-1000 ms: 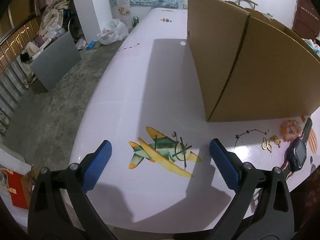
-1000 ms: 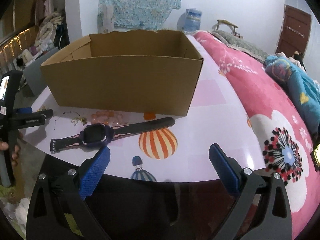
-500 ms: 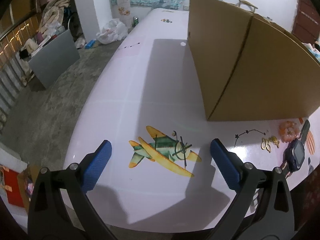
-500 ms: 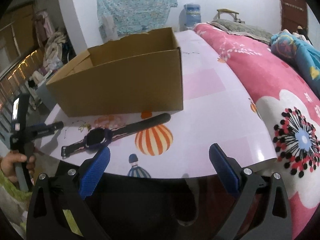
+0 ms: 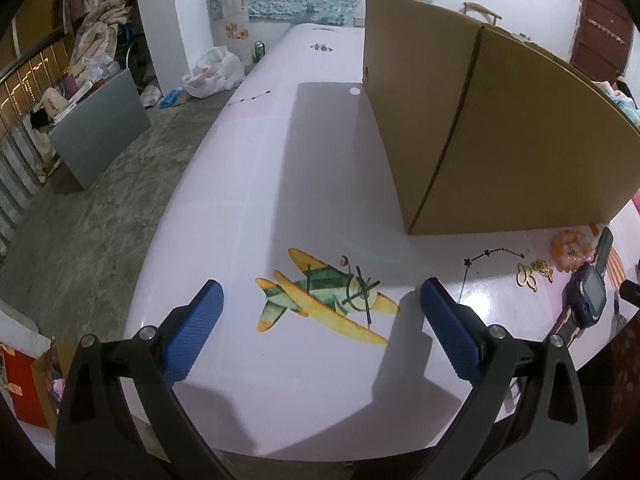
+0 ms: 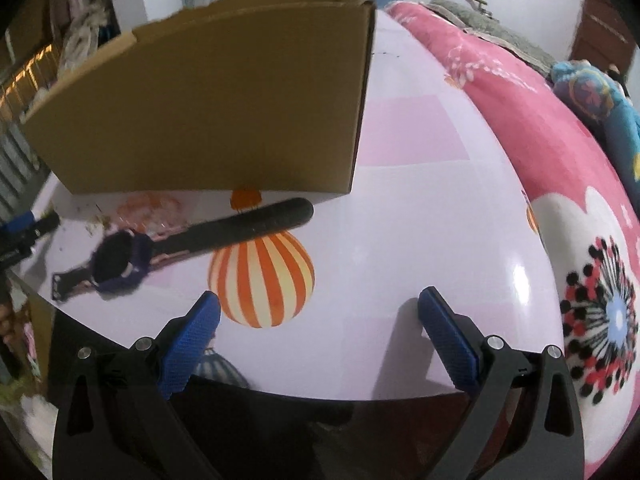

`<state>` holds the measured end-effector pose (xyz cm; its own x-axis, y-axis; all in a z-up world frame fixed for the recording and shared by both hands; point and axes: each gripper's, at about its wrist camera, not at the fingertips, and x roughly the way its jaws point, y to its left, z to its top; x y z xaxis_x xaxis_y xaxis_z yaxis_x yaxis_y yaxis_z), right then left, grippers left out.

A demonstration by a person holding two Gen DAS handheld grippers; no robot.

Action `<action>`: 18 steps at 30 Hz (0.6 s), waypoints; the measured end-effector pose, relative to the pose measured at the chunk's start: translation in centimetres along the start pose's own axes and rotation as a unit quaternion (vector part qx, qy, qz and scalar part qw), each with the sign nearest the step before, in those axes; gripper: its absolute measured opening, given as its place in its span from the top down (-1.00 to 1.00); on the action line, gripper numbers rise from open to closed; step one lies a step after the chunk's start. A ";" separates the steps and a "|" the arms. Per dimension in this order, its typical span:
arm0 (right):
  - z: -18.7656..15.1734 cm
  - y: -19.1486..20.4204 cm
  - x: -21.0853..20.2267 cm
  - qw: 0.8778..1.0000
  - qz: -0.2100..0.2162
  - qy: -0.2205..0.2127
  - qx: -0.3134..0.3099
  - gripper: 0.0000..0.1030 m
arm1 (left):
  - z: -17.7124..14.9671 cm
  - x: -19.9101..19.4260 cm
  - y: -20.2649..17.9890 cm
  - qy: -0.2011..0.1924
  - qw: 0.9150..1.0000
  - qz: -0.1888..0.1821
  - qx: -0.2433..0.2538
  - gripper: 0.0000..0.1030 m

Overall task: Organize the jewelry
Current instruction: 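Withdraw the left gripper from the box back over the table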

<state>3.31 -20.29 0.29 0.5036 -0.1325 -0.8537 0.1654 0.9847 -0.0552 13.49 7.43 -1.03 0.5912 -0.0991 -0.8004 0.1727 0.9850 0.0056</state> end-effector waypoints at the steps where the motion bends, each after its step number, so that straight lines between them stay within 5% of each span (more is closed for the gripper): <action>1: 0.0 0.2 0.1 1.000 -0.005 0.002 -0.009 -0.87 | 0.1 0.1 0.0 0.001 1.000 0.000 0.000 -0.86; 18: 1.2 -0.2 0.9 0.999 -0.002 0.038 -0.005 -0.88 | 0.0 0.2 -0.2 0.003 1.000 -0.002 0.000 -0.86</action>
<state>4.77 -20.73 0.12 0.4364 -0.1271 -0.8907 0.1581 0.9854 -0.0631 13.63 7.25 -1.20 0.5860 -0.1027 -0.8038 0.1750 0.9846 0.0018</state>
